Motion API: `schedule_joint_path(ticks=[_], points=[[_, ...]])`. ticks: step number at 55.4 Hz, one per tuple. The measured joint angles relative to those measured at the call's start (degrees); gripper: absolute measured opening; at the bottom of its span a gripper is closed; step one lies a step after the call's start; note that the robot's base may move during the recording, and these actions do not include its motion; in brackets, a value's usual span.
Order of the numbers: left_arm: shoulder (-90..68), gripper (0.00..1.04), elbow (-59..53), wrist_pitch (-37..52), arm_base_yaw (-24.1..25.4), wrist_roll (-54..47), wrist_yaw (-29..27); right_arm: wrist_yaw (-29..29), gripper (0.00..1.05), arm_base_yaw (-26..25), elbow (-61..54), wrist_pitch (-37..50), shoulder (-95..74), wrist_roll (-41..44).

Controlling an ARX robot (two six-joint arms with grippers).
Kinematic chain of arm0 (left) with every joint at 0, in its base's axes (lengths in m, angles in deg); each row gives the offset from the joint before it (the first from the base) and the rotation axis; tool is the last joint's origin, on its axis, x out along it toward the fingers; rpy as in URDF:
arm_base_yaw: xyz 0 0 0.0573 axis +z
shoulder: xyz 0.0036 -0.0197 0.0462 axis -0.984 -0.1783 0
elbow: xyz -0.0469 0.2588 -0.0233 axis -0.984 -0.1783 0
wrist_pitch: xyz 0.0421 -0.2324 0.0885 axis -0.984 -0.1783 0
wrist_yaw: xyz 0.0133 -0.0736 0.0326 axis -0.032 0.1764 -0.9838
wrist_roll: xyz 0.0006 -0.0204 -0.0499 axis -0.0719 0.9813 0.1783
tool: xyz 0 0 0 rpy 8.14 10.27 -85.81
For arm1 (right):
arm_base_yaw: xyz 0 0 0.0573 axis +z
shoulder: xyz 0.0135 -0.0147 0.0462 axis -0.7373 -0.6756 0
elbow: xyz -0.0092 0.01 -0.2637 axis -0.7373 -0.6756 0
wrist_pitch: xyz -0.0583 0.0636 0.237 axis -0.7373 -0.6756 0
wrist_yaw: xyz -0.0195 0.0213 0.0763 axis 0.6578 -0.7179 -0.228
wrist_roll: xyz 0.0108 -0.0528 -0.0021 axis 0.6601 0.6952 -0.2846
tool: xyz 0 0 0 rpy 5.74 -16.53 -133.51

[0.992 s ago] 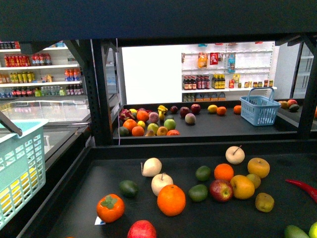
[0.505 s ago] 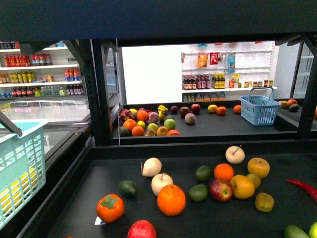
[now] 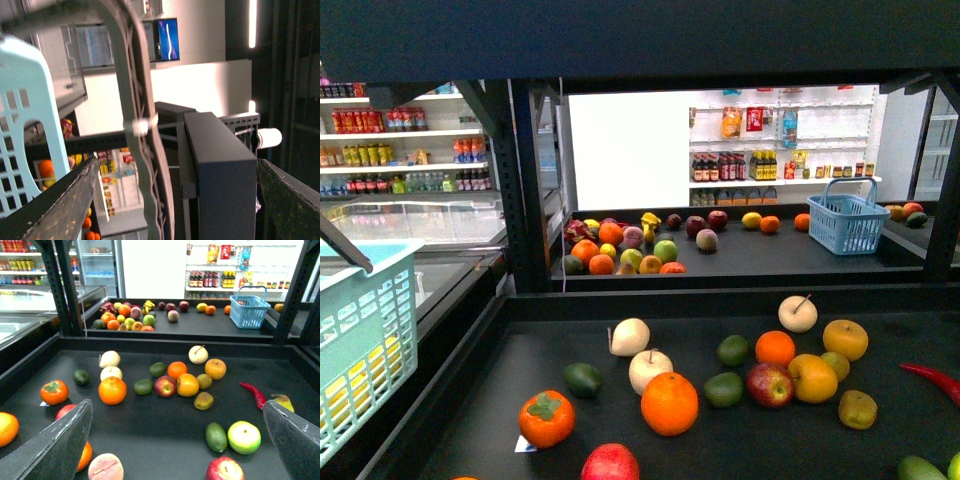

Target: Pick lemon from shelf

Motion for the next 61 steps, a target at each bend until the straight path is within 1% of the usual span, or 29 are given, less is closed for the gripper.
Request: schedule_joint_path(ticks=[6,12,15,20,25,29,32,36,37,38,39,41,43,44,47,49,52,54,58,61], points=[[1.8,0.97,-1.0,-3.5,-0.1,-2.3,1.3,-0.1,1.02,0.0,0.0,0.0,0.0,0.0],[4.5,0.97,-1.9,-9.1,-0.9,-6.4,2.2,0.1,1.02,0.0,0.0,0.0,0.0,0.0],[6.8,0.97,-2.3,-13.8,-1.3,-9.2,2.0,0.1,1.02,0.0,0.0,0.0,0.0,0.0],[10.9,0.97,-2.7,-23.3,-1.3,-15.8,-0.6,0.1,1.02,0.0,0.0,0.0,0.0,0.0],[16.9,0.97,-4.4,-34.0,-1.4,-25.6,-4.3,0.1,1.02,0.0,0.0,0.0,0.0,0.0],[22.3,0.97,-7.0,-38.9,-1.9,-32.6,-6.7,0.1,1.02,0.0,0.0,0.0,0.0,0.0],[26.9,0.97,-9.2,-41.7,-2.7,-38.1,-6.8,0.1,1.02,0.0,0.0,0.0,0.0,0.0],[39.3,0.97,-15.1,-47.6,-5.3,-50.2,-7.2,0.1,1.02,0.0,0.0,0.0,0.0,0.0],[41.7,0.96,-16.3,-48.2,-5.7,-53.6,-6.3,0.1,1.02,0.0,0.0,0.0,0.0,0.0],[45.4,0.91,-18.5,-48.3,-6.1,-57.9,-2.5,0.1,1.02,0.0,0.0,0.0,0.0,0.0],[48.0,0.88,-20.1,-48.7,-6.7,-61.5,-0.4,0.1,1.02,0.0,0.0,0.0,0.0,0.0],[52.3,0.83,-22.8,-50.0,-7.7,-67.7,0.7,0.1,1.02,0.0,0.0,0.0,0.0,0.0],[61.8,0.72,-28.9,-53.9,-11.5,-76.9,-1.5,0.1,1.02,0.0,0.0,0.0,0.0,0.0],[65.0,0.68,-31.0,-55.6,-13.2,-79.2,-3.0,0.1,1.02,0.0,0.0,0.0,0.0,0.0],[74.6,0.58,-36.9,-60.6,-18.7,-83.5,-8.4,0.1,1.02,0.0,0.0,0.0,0.0,0.0],[79.9,0.51,-40.1,-61.6,-21.6,-85.7,-10.0,0.1,1.02,0.0,0.0,0.0,0.0,0.0],[84.7,0.40,-42.5,-61.6,-23.8,-87.6,-11.4,0.1,1.02,0.0,0.0,0.0,0.0,0.0],[86.0,0.34,-43.1,-61.5,-24.2,-88.0,-12.2,0.1,1.02,0.0,0.0,0.0,0.0,0.0],[88.1,0.20,-45.1,-61.1,-25.4,-89.0,-13.8,0.0,1.02,0.0,0.0,0.0,0.0,0.0],[89.2,0.11,-46.6,-61.1,-28.0,-89.2,-17.8,0.0,1.02,0.0,0.0,0.0,0.0,0.0]])
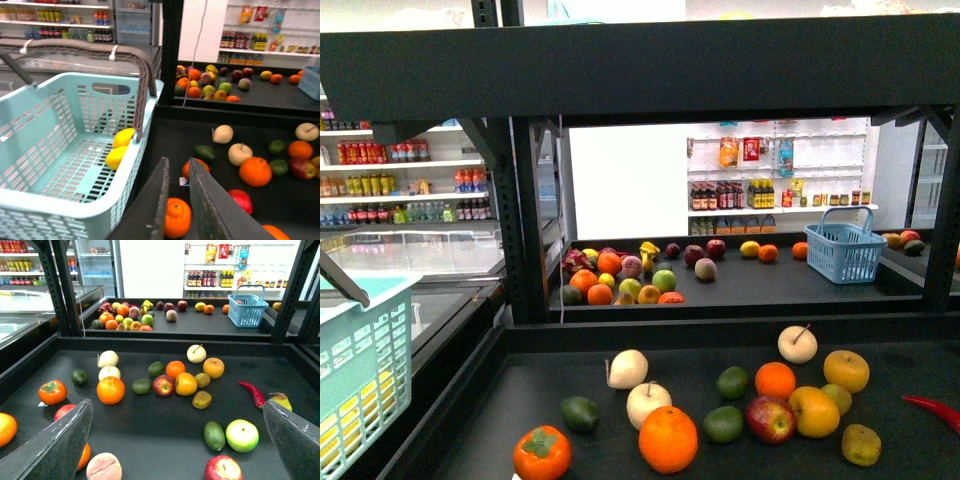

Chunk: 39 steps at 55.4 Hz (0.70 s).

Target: Pick lemon from shelf

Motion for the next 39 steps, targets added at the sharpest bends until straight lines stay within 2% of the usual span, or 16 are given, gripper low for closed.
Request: schedule_joint_path(ticks=[3,39], points=[[1.2,0.02,-1.5,0.0,-2.8,0.0,-1.5,0.0,1.02,0.0,0.0,0.0,0.0,0.0],[12.9,0.03,-9.0,-3.5,-3.9,-0.6,-2.1,0.0,1.02,0.0,0.0,0.0,0.0,0.0]])
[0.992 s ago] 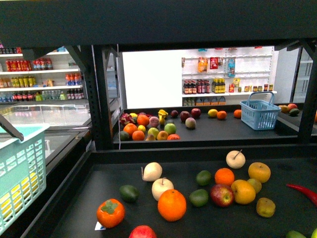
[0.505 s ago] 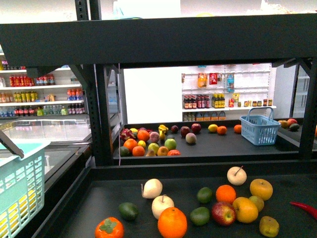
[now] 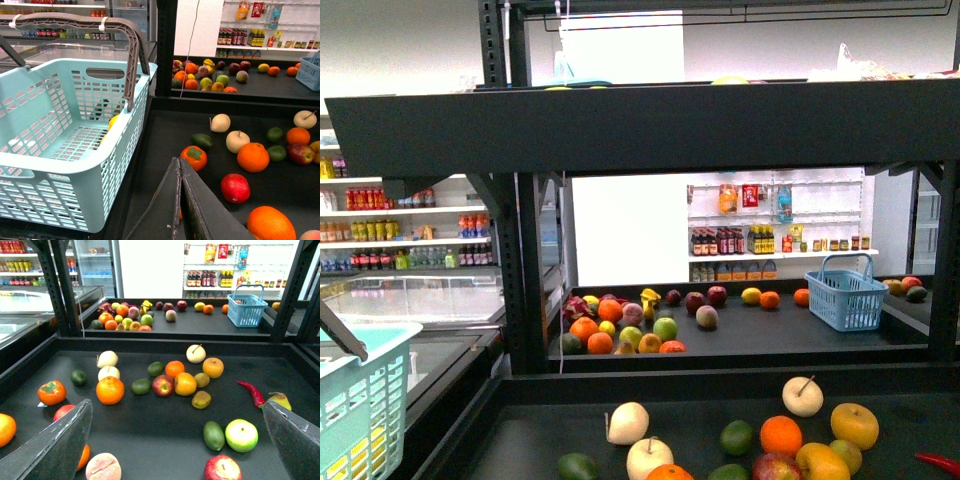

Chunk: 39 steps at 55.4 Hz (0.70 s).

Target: Pick lemon from shelf

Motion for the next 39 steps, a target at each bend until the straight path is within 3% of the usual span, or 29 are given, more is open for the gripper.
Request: schedule_joint_path(ticks=[6,11,27,39], points=[[2.5,0.03,-1.1,-0.6,0.0,0.0,0.0,0.0,1.02,0.0,0.0,0.0,0.0,0.0],[10.5,0.03,-2.0,-9.1,0.0,0.0,-0.2,0.0,1.02,0.0,0.0,0.0,0.0,0.0],[11.9,0.04,-2.0,-9.5,0.0,0.0,-0.1,0.0,1.02,0.0,0.0,0.0,0.0,0.0],[11.9,0.49,-2.0,-9.6,0.0,0.0,-0.1,0.0,1.02,0.0,0.0,0.0,0.0,0.0]])
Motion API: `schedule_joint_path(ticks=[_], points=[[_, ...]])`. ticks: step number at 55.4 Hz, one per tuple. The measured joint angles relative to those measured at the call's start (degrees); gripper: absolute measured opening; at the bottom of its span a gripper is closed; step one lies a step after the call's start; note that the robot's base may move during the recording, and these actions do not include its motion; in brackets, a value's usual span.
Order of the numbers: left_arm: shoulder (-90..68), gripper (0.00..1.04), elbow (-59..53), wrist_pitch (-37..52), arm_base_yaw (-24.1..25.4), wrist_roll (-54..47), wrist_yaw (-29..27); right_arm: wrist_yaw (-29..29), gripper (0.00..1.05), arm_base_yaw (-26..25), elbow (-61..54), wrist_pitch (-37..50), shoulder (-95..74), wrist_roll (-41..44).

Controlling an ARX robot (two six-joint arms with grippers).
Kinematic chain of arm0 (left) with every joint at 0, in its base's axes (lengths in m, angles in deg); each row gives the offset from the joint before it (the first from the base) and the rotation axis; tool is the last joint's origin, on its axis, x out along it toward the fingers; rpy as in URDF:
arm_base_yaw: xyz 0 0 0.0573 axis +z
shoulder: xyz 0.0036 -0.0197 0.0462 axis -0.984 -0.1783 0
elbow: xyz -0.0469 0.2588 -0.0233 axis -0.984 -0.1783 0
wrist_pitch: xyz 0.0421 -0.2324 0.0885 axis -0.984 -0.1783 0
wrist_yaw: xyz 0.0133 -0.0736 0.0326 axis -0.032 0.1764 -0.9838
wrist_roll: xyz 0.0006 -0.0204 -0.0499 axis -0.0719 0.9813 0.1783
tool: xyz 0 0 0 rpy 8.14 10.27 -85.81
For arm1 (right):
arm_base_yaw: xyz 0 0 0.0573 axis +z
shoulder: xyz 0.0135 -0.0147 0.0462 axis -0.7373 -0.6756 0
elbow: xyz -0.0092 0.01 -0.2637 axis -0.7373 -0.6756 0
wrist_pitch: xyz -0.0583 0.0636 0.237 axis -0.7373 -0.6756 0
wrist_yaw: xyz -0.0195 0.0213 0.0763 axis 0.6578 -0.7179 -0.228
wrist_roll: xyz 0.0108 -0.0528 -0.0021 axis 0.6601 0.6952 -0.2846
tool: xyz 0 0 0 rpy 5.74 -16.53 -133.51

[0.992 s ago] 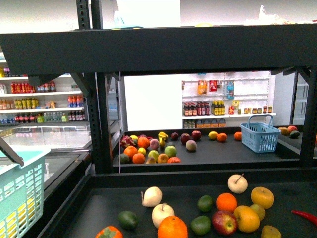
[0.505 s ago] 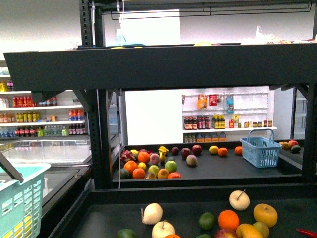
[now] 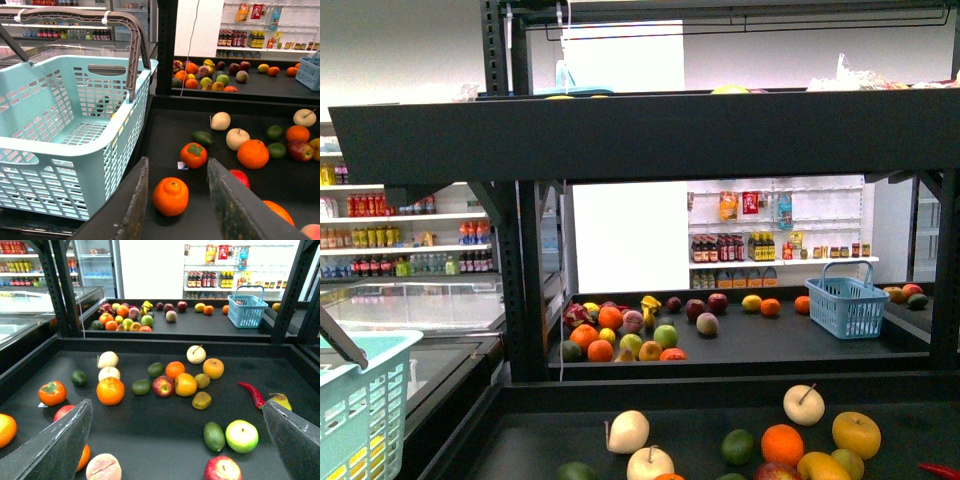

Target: Pick lemon from shelf

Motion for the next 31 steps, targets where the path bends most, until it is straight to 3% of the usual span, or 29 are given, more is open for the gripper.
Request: schedule_joint_path(ticks=[15,31], points=[[0.0,0.98,0.0,0.0,0.0,0.0,0.0,0.0,1.02,0.0,0.0,0.0,0.0,0.0],[0.0,0.97,0.0,0.0,0.0,-0.1,0.0,0.0,1.02,0.0,0.0,0.0,0.0,0.0]])
